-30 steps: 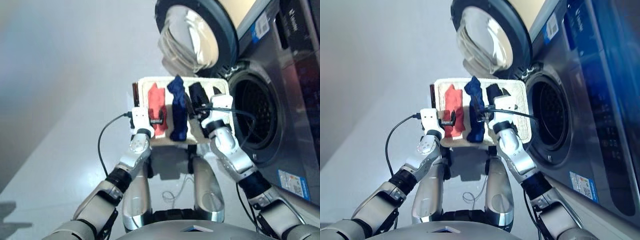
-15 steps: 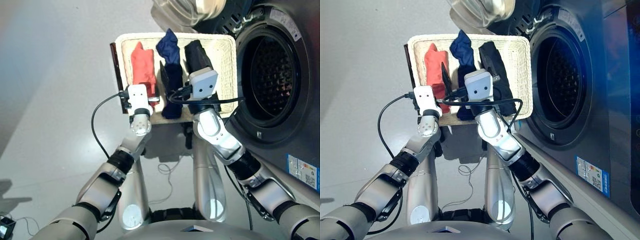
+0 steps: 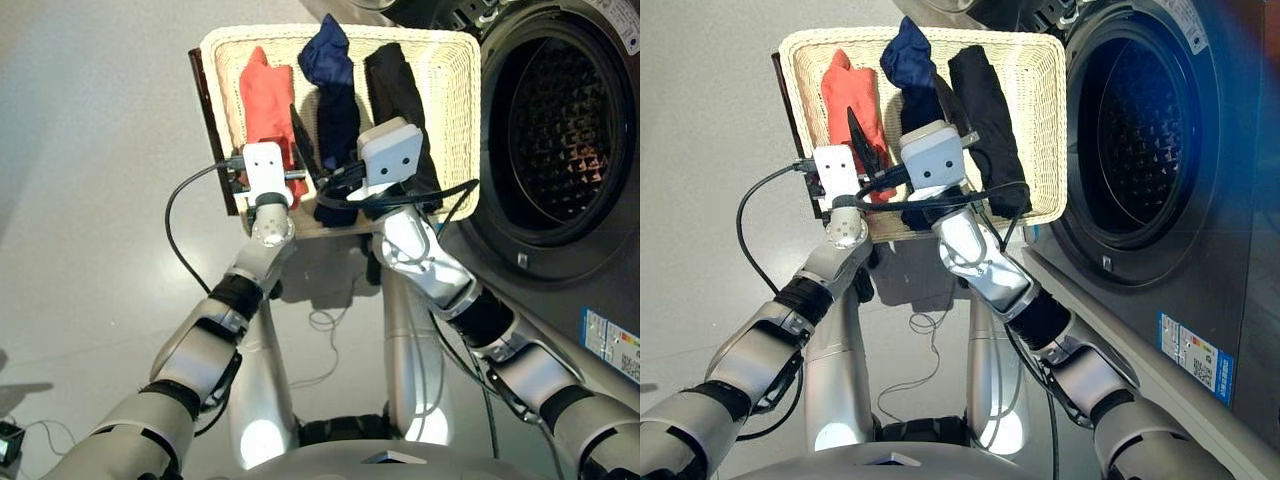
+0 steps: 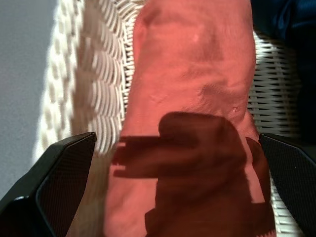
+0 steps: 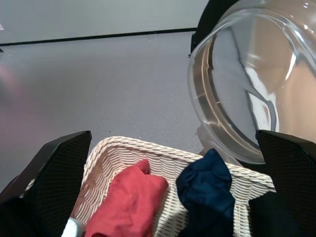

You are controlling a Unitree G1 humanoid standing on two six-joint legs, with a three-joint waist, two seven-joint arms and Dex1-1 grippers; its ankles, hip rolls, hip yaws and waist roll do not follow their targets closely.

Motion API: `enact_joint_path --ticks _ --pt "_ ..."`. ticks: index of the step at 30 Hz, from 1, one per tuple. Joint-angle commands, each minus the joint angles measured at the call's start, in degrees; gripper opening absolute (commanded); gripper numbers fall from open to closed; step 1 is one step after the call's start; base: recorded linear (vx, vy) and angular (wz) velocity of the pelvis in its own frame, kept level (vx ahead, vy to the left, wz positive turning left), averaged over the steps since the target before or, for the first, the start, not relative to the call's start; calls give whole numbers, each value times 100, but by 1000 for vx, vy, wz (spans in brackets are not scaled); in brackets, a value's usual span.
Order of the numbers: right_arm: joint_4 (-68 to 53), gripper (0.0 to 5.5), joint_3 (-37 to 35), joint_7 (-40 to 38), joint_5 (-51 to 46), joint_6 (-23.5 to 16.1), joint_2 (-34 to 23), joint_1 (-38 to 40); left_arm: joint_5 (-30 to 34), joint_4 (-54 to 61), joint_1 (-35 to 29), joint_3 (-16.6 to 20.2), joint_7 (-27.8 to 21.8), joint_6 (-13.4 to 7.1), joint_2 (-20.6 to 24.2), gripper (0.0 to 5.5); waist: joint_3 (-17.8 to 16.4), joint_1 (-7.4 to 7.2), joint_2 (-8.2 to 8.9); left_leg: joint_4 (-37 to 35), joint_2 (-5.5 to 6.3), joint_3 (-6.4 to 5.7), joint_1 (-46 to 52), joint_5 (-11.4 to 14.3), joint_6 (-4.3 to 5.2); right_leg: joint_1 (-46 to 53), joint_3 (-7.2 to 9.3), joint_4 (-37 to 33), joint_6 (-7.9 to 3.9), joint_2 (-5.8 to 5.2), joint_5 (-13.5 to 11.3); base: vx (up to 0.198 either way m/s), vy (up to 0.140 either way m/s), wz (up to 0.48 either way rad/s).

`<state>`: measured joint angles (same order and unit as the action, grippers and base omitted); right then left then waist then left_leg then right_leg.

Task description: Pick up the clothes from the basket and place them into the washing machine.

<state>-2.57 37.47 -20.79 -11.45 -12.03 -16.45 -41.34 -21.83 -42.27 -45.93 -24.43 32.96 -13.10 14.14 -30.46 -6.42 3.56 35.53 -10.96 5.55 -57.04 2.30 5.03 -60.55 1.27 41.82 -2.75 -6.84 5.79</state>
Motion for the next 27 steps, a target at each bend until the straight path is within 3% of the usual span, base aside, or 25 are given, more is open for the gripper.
enact_joint_path --ticks 1,21,23,25,26,27 --pt "-733 550 58 96 33 -548 296 -181 -75 -159 -378 -151 91 -198 -11 550 67 -15 78 513 52 -207 -47 740 63 -112 -121 147 -417 -237 421 0 0 0" --pt "-933 550 253 501 -806 -601 51 -76 -554 -889 -769 -219 -142 -120 -29 550 67 -61 104 596 29 -263 -246 682 114 -283 -147 149 -417 -215 336 0 0 0" --pt "-946 550 254 539 -932 -624 27 -79 -612 -978 -813 -233 -191 -102 -25 440 67 -65 104 573 19 -255 -222 675 121 -280 -167 135 -414 -199 329 0 0 0" --pt "-967 550 270 558 -982 -631 5 -82 -608 -997 -843 -260 -207 -96 0 205 67 -65 110 585 15 -236 -218 677 126 -280 -173 134 -417 -195 328 0 0 0" --pt "-978 550 269 560 -1003 -634 -21 -88 -615 -992 -859 -266 -208 -92 19 0 67 -62 109 591 15 -234 -219 675 126 -282 -178 142 -415 -184 330 0 0 0" --pt "-992 550 274 568 -1030 -634 -33 -91 -634 -1001 -866 -278 -227 -86 14 0 67 -64 113 598 16 -233 -224 676 126 -285 -184 146 -414 -183 331 0 0 0"
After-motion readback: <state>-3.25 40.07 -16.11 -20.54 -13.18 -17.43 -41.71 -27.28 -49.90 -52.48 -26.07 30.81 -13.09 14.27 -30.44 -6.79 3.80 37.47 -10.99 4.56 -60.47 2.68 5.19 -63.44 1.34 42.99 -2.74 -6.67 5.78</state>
